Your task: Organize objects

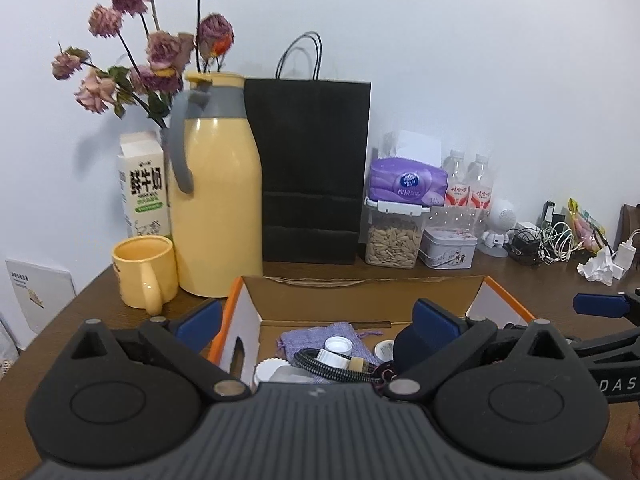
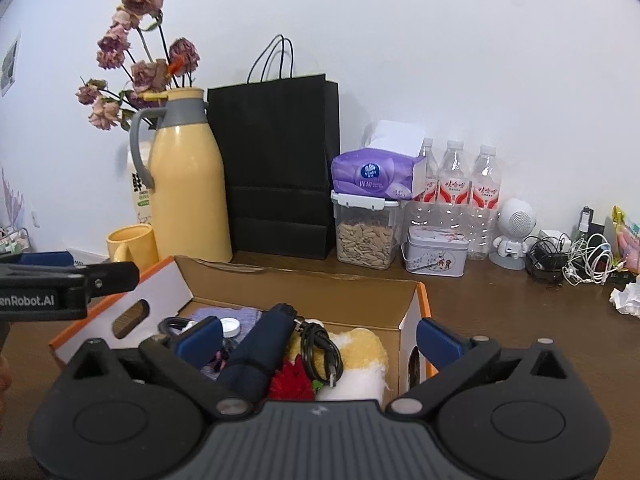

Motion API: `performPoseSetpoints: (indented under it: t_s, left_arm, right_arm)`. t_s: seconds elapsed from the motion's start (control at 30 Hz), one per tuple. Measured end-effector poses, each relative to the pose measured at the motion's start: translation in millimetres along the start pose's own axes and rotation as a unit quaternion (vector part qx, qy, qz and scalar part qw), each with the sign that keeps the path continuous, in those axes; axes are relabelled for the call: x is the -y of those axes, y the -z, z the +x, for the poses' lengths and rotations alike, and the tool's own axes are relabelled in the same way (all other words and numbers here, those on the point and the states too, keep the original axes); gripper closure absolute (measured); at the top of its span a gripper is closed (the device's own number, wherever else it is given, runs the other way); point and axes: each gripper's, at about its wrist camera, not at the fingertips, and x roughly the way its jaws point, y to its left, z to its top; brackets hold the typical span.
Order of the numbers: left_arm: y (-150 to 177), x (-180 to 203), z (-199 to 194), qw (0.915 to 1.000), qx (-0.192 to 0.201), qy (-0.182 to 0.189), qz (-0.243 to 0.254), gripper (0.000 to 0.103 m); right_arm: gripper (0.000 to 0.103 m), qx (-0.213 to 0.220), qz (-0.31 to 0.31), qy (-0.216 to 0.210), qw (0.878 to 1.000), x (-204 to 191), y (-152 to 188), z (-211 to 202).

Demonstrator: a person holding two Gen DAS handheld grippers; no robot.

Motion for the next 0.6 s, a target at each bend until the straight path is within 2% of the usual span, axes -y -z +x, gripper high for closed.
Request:
performPoseSetpoints:
  t_s: [0.33, 0.6]
  left_arm:
    - [9, -2, -80, 0.9998, 0.003, -0.012, 0.015, 0.000]
    - [36, -12, -126, 0.9991, -0.027, -0.030, 0.013, 0.000]
  right_arm:
    - [0.000, 0.014, -0.008, 0.000, 1.000, -21, 6, -77]
    - [0.000, 0.009, -0.008, -0.002, 1.000, -38, 30, -131]
